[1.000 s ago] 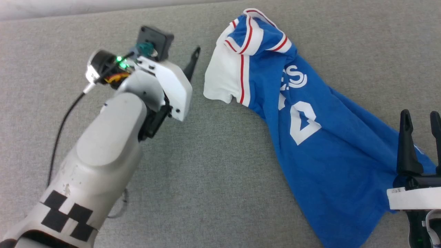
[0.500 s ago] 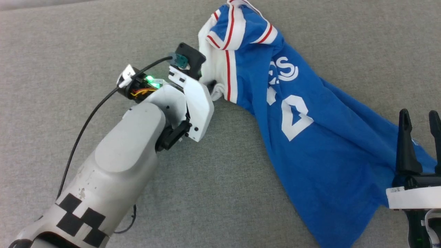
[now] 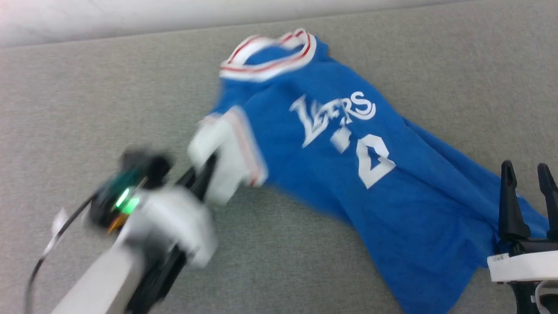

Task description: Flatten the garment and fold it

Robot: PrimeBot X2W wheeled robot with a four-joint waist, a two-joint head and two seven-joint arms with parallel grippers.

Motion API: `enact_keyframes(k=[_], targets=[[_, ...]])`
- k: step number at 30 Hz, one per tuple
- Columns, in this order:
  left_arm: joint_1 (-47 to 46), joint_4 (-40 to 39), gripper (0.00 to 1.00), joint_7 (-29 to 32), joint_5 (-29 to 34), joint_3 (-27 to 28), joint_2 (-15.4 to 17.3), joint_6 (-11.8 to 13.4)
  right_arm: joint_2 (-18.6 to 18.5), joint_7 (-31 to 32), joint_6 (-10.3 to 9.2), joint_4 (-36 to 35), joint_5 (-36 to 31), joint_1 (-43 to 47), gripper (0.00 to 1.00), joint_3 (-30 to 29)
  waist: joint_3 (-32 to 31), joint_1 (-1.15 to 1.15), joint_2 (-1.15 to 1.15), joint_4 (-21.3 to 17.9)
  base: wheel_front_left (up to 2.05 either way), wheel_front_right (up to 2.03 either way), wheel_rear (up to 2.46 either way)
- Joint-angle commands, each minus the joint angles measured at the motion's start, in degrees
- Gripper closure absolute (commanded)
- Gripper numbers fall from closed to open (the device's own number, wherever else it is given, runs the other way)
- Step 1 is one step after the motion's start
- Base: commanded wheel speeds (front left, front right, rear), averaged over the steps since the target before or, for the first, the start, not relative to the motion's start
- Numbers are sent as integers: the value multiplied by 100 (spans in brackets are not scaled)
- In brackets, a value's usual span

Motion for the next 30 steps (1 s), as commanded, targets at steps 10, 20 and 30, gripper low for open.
enact_keyframes(k=[10,20,30], targets=[[3820,-1458,100,58,-974,890,907,1259,13,168,-4,-116,-16,150,0,-46,-174,1,0,424,0,0,0],[3323,-1664,0,-1566,-1344,1726,81,742,13,290,-4,-147,-47,114,0,-30,-350,1,0,551,0,0,0],[2809,-1541,0,-3028,900,2232,-226,1861,13,261,-4,-110,-42,164,0,25,-602,1,0,417,0,0,0]])
